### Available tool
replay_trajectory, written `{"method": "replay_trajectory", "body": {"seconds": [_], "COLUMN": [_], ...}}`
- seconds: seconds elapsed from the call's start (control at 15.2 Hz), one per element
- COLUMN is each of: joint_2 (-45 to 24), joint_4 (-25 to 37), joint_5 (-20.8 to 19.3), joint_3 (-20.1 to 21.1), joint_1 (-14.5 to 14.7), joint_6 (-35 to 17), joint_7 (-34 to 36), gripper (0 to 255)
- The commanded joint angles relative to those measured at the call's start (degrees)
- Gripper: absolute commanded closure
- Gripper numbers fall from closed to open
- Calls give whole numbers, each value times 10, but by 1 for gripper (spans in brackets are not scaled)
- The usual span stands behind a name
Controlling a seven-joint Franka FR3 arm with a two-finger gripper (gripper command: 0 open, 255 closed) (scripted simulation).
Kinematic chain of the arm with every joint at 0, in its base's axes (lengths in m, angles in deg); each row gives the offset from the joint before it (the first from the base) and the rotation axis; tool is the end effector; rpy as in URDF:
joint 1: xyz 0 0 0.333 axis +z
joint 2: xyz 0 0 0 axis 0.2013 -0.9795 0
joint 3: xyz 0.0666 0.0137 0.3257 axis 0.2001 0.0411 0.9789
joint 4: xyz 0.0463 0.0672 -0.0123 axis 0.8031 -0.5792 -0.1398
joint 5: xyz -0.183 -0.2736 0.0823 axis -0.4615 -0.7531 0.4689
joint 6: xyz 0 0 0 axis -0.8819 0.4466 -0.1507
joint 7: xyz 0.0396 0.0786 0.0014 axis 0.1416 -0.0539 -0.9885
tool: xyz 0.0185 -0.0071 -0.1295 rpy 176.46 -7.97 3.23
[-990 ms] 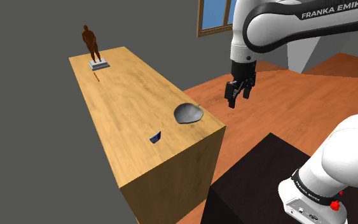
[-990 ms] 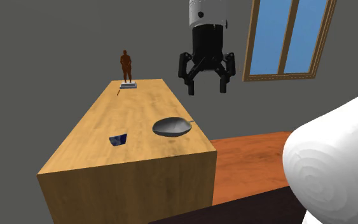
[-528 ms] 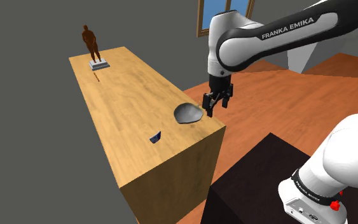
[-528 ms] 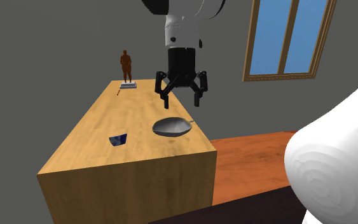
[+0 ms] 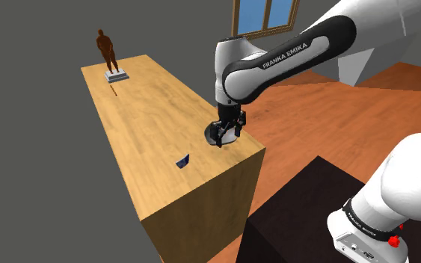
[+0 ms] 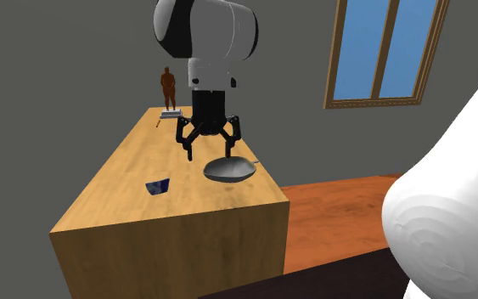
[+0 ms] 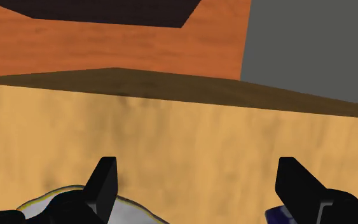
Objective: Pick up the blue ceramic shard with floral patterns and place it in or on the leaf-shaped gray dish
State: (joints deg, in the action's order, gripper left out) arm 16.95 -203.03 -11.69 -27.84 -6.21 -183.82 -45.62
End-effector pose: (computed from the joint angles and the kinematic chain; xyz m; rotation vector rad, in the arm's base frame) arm 0.4099 0.1649 0.3984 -3.0859 -0.0496 0.1543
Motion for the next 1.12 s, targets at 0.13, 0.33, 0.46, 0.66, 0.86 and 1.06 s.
{"method": "replay_trajectory", "body": {"seconds": [0.13, 0.33, 0.46, 0.66, 0.86, 1.06], "joint_2": [-86, -150, -192, -256, -309, -323], "joint_4": [56, 105, 141, 200, 256, 252], "joint_5": [-19, -38, -52, -73, -88, -92], "joint_3": [15, 20, 21, 19, 15, 12], "joint_1": [12, 24, 34, 52, 69, 73], "joint_6": [-41, -63, -74, -84, -88, -106], "joint_7": [37, 63, 81, 104, 121, 123], "gripper": [0, 0, 0, 0, 0, 0]}}
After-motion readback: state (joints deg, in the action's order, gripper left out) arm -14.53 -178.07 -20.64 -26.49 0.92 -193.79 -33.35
